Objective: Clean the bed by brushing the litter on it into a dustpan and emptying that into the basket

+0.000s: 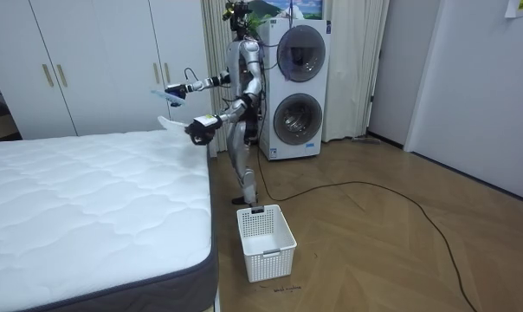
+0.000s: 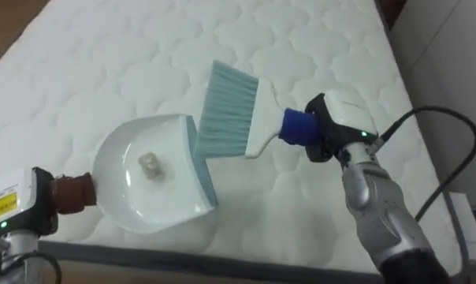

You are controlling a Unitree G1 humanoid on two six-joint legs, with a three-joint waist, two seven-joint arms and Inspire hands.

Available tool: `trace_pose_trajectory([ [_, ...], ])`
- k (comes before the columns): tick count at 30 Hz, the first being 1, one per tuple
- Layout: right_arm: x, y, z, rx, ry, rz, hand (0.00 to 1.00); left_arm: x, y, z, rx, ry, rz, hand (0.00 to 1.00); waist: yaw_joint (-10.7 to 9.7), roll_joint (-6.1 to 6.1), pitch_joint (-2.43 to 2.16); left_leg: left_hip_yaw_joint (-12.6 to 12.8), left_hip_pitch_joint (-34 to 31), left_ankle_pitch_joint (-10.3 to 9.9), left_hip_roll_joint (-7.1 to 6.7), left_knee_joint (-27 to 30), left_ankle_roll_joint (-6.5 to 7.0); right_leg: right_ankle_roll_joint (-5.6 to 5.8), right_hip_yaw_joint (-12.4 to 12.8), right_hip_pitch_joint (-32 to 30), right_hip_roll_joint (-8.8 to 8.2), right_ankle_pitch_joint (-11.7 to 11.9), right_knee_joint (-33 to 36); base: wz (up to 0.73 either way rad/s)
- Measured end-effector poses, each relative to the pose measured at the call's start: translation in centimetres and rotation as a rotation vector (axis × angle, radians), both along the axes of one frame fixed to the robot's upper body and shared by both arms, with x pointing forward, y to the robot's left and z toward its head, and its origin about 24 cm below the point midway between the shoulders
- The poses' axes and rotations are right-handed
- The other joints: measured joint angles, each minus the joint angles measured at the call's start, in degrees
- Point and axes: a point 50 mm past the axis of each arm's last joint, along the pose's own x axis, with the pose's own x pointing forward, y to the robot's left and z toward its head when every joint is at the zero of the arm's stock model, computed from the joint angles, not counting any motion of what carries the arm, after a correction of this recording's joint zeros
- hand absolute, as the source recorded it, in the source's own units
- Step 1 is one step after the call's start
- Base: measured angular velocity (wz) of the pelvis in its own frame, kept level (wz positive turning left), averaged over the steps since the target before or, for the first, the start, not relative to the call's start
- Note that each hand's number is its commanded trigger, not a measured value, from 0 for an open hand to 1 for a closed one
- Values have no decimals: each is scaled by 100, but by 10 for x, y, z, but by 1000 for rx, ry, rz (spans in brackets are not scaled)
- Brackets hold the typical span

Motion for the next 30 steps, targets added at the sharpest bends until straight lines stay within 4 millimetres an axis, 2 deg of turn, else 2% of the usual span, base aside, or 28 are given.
trace_pose_trajectory([
  [1,-5,-5,-1,34,0,-27,0,0,0,3,-2,-14,-2,100,-27,15,-6,-161,5,4,-37,1,1,1,127,103,63,1,-114,44],
  [2,-8,-7,-2,45,0,-40,0,0,0,4,-4,-18,-4,100,-53,28,-4,-276,-2,6,-65,1,1,5,134,174,82,3,-171,78],
  [4,-17,-18,-3,73,-19,-95,0,-1,0,9,-13,-38,-9,100,-223,53,-19,-644,4,33,-177,-2,19,19,321,367,149,-6,-283,100],
  [5,-18,-24,-1,80,-40,-128,0,0,1,11,-16,-49,-9,100,-252,58,-21,-760,4,51,-220,-2,25,23,413,393,167,-11,-285,71],
  [7,-19,-33,4,109,-83,-176,0,-1,5,13,-17,-57,8,100,-254,58,-21,-898,-1,81,-279,-23,30,28,427,420,165,-41,-290,45],
  [11,-20,-44,10,184,-154,-259,0,-16,12,7,-26,-22,49,100,-268,39,-26,-1108,98,91,-368,-14,39,49,414,679,197,-87,-439,29],
  [14,-22,-51,14,244,-197,-316,0,-23,14,9,-24,-25,59,100,-263,-13,-4,-1215,94,91,-390,4,37,51,452,746,215,-88,-527,23],
  [19,-23,-53,14,288,-227,-349,0,-26,18,10,-48,-47,99,100,-83,-36,-8,-1325,6,99,-390,-2,16,49,383,753,243,-86,-572,12],
  [22,-23,-53,14,315,-238,-367,0,-35,15,11,-61,-54,106,100,27,-39,-7,-1383,-45,95,-403,1,7,50,184,763,244,-86,-568,25],
  [24,-24,-55,14,329,-257,-390,0,-38,13,12,-68,-53,98,100,15,-36,-7,-1319,-151,95,-396,92,8,50,-36,791,240,-87,-567,69],
  [25,-26,-58,15,338,-276,-416,0,-35,12,13,-74,-58,94,100,-43,-34,-6,-979,-304,101,-341,212,24,51,-270,818,235,-90,-567,120],
  [26,-28,-61,15,345,-292,-443,0,-30,11,15,-74,-67,87,100,-135,-34,-5,-372,-452,128,-175,309,98,49,-501,873,234,-106,-566,135],
  [28,-32,-65,14,345,-314,-481,0,-26,10,17,-79,-78,84,100,-162,-36,1,229,-522,175,-34,357,196,46,-558,958,276,-157,-555,125],
  [29,-33,-68,16,357,-345,-499,0,-26,9,16,-86,-78,88,100,-135,-6,21,123,-514,247,-110,280,205,30,-568,943,277,-189,-555,97],
  [30,-34,-70,17,366,-363,-510,0,-27,8,15,-91,-77,92,100,-120,-6,20,-5,-498,337,-199,151,188,19,-607,927,253,-196,-571,99],
])
